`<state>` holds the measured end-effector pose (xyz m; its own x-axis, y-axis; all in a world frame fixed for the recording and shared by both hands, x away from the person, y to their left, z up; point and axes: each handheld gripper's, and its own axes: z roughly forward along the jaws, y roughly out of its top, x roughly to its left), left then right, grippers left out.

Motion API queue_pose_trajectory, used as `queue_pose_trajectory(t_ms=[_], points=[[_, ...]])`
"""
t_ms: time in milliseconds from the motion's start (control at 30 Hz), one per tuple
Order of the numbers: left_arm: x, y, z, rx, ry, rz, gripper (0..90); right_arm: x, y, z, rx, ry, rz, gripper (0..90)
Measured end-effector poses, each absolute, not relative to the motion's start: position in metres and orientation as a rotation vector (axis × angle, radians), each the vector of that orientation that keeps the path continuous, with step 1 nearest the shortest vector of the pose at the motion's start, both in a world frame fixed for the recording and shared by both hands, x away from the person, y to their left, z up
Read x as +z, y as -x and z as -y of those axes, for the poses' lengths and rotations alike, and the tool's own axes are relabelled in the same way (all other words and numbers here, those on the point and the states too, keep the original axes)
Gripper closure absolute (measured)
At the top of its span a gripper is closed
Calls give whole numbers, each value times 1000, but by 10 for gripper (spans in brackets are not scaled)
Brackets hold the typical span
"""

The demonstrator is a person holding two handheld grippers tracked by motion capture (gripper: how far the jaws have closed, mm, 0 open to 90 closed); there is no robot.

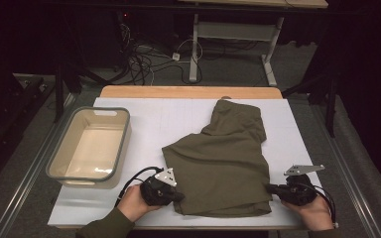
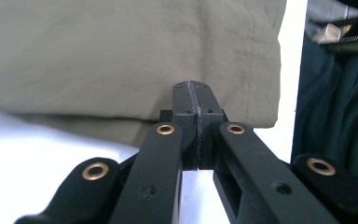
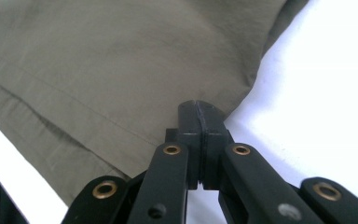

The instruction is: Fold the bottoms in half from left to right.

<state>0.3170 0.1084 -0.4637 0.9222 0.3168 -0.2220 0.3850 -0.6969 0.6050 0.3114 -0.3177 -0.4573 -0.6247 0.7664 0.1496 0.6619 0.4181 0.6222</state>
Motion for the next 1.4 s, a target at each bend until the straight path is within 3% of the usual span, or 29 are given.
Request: queue_pose_trajectory(t_ms=[133,167,233,267,333,400,467,533,567,633,667,900,1000,1167,1200,1400], points=[[-459,-314,-112,-163,-2323,-480,872,-457,-307,317,1002,-1233,-2530,887],[-459,-312,-110,-170,-2316,-467,790,-457,-307,317,1015,-1232,-2529,840],[-460,-309,-106,-189,-2317,-430,746,-458,-307,315,1036,-1232,-2529,754],[-461,-307,-104,-204,-2318,-410,668,-457,-307,314,1047,-1225,-2528,734],[-462,-304,-99,-229,-2318,-378,651,-457,-307,314,1051,-1221,-2530,687],[-464,-300,-94,-220,-2351,-343,534,-457,-307,313,1052,-1208,-2532,648],[-468,-297,-88,-206,-2397,-324,534,-457,-307,313,1055,-1202,-2534,636],[-470,-297,-86,-165,-2425,-325,701,-456,-306,312,1069,-1185,-2538,607],[-469,-299,-86,-186,-2419,-330,701,-456,-306,312,1069,-1185,-2538,607],[-469,-302,-88,-188,-2423,-343,845,-456,-305,310,1071,-1160,-2553,585],[-468,-302,-90,-195,-2427,-344,859,-457,-305,310,1068,-1154,-2566,576],[-459,-308,-110,-134,-2405,-391,865,-457,-302,307,1039,-1108,-2591,552],[-460,-311,-114,-206,-2423,-371,862,-458,-300,301,1023,-1059,-2629,563],[-463,-308,-111,-212,-2473,-345,859,-456,-295,294,1018,-988,-2667,584],[-463,-309,-111,-215,-2470,-346,847,-455,-293,292,1034,-969,-2680,580],[-462,-308,-105,-153,-2416,-371,510,-458,-286,279,1079,-866,-2713,518]])
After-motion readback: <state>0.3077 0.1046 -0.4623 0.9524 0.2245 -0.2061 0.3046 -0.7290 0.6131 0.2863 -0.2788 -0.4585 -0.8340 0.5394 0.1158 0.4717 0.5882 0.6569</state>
